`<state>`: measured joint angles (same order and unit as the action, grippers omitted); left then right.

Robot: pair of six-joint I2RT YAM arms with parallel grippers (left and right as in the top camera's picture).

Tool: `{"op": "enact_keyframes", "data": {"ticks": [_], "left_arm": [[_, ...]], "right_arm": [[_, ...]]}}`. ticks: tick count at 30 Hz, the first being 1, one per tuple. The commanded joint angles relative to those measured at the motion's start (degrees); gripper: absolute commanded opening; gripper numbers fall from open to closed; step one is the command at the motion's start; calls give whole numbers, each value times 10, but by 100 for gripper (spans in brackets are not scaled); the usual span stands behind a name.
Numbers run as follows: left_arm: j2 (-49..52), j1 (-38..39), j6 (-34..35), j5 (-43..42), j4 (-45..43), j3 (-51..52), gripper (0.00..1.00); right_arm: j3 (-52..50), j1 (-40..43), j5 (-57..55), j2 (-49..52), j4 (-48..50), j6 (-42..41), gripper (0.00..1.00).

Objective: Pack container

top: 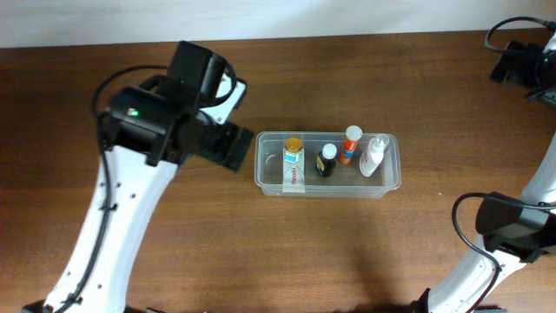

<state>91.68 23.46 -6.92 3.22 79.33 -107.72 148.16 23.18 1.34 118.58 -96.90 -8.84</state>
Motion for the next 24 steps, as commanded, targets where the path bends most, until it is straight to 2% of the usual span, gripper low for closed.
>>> {"op": "enact_keyframes", "data": {"ticks": [1,7,14,17,24], "left_arm": [[-69,0,-69,9,-93,121,99],[-206,-25,-69,37,-231,348,99],[-398,-123,-69,7,-416,585,99],[-478,-161,-69,5,-494,668,99],[-650,-187,-69,4,-580,808,99]], "right_arm": [[0,1,-4,-2,-4,-3,98],[0,1,-4,-2,-4,-3,98],[0,1,-4,-2,-4,-3,98],[0,1,-4,-2,-4,-3,98],[0,1,-4,-2,-4,-3,98]]}}
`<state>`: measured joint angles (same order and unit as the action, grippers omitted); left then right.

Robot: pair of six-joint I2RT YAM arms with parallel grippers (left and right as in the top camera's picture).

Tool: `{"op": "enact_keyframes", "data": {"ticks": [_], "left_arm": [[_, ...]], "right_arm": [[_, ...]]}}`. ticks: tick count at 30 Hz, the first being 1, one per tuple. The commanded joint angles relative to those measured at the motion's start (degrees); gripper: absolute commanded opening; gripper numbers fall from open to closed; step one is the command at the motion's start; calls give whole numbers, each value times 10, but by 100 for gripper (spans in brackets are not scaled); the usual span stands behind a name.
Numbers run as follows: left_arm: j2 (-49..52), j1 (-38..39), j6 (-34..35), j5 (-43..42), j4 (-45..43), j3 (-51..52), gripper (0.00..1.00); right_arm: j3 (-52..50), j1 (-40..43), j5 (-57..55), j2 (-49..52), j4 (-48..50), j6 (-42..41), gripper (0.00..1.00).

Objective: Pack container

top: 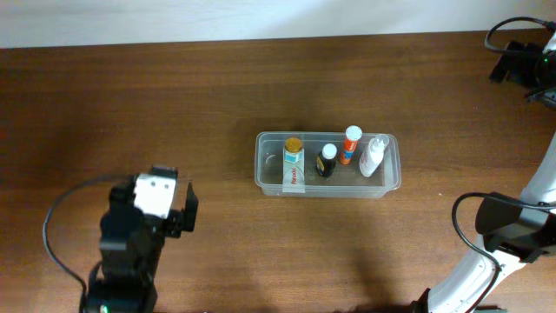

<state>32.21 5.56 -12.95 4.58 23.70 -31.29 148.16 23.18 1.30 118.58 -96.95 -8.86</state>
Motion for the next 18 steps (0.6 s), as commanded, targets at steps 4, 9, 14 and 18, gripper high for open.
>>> {"op": "enact_keyframes", "data": {"ticks": [4,9,14,18], "left_arm": [[-123,-18,-9,-9,-80,102,99],[-193,-27,-9,-9,-133,163,99],[-228,-28,-9,-7,-159,198,99],[-262,-37,-9,-9,-176,230,99]], "right_arm": [[0,1,-3,-2,-3,-2,98],[0,1,-3,-2,-3,-2,98],[0,1,-3,-2,-3,-2,98],[0,1,-3,-2,-3,-2,98]]}}
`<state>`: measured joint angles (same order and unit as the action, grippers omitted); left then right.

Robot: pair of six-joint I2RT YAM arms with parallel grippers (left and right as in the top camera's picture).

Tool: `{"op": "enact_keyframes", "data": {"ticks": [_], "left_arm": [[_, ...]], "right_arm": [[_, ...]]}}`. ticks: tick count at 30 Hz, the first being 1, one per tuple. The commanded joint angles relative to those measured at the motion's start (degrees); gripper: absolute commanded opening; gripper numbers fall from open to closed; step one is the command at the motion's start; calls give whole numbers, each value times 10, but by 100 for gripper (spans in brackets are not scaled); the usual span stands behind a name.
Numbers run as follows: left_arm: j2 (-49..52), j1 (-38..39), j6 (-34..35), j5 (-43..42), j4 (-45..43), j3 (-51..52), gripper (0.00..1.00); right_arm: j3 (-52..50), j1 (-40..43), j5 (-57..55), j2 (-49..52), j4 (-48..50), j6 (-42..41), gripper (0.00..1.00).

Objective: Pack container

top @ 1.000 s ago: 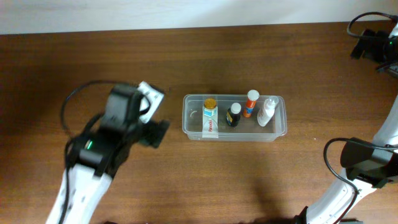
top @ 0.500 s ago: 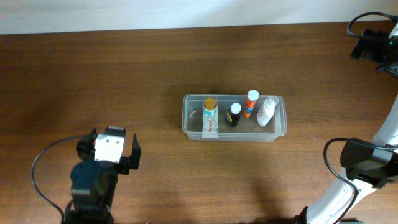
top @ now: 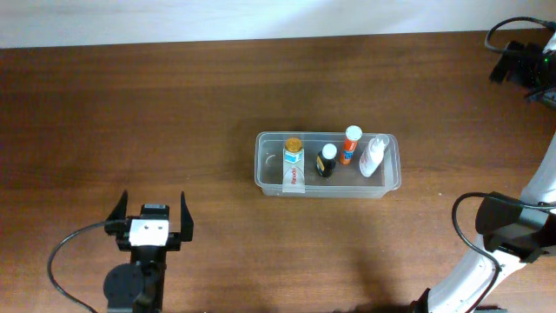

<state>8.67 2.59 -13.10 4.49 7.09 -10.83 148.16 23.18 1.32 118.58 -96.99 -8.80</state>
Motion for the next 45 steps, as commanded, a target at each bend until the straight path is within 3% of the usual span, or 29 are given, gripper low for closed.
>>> {"op": "enact_keyframes", "data": {"ticks": [1,10,26,31,36,45], "left_arm": [[-32,-9,-7,-9,-11,31,99],[-85,-13,-7,-11,-12,72,99],[-84,-13,-7,-23,-16,97,99],[-84,-13,-7,-22,-122,97,99],[-84,-13,-7,-22,-163,97,99],[-84,-13,-7,-22,-60,103,99]], "right_arm": [[0,1,-3,-2,-3,-3,98],[0,1,-3,-2,-3,-3,98],[0,1,-3,-2,-3,-3,98],[0,1,-3,-2,-3,-3,99],[0,1,-3,-2,-3,-3,98],[0,1,-3,-2,-3,-3,98]]}}
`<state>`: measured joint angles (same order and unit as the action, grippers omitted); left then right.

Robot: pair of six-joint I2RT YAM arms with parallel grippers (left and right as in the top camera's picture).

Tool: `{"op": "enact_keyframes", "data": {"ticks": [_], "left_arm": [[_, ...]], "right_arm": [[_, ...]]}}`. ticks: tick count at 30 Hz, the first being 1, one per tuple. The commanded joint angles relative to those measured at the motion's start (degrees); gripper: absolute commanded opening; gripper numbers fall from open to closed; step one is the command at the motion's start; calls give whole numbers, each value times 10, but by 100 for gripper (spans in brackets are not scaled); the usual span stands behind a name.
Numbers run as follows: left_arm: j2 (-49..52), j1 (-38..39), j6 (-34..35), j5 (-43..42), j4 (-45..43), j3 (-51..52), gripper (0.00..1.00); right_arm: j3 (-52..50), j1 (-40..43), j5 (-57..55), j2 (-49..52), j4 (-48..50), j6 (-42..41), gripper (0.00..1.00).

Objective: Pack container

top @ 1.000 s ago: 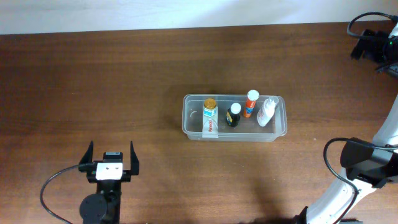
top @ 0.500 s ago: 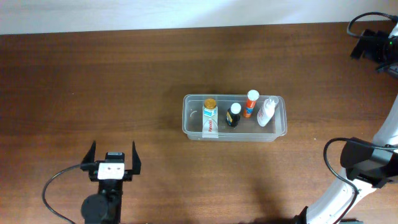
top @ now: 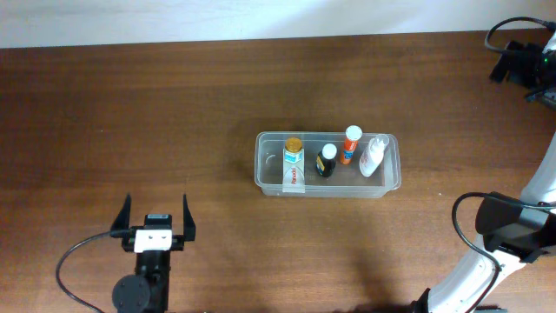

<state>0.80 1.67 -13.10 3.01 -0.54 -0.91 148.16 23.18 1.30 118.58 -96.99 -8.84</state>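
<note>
A clear plastic container (top: 393,178) lies at the table's middle. It holds a yellow-capped bottle (top: 294,148), a flat labelled pack (top: 295,177), a dark bottle (top: 326,162), an orange tube with a white cap (top: 349,145) and a white bottle (top: 372,156). My left gripper (top: 156,214) stands open and empty near the front edge, far to the left of the container. The right gripper (top: 511,63) is at the far right corner, too small and dark to read.
The right arm (top: 512,230) runs up the table's right edge from the front. Black cables (top: 69,261) loop beside the left arm's base. Bare brown wood surrounds the container on all sides.
My left arm has drawn back slightly toward the front edge, its gripper still open and empty. The container, its contents and the right arm are unchanged.
First my left arm reached across with its gripper at the container's left end. Then it was back at the front left, away from the container. Later it pointed away from the front edge with fingers open, and it rests there now. The container's contents never changed.
</note>
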Motion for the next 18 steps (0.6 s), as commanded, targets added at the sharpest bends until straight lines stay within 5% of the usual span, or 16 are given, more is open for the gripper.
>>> {"op": "enact_keyframes", "data": {"ticks": [1,18], "left_arm": [[-5,-4,-7,-7,27,4,99],[-5,-4,-7,-7,51,4,99]], "right_arm": [[0,1,-3,-2,-3,-3,98],[0,1,-3,-2,-3,-3,99]]}}
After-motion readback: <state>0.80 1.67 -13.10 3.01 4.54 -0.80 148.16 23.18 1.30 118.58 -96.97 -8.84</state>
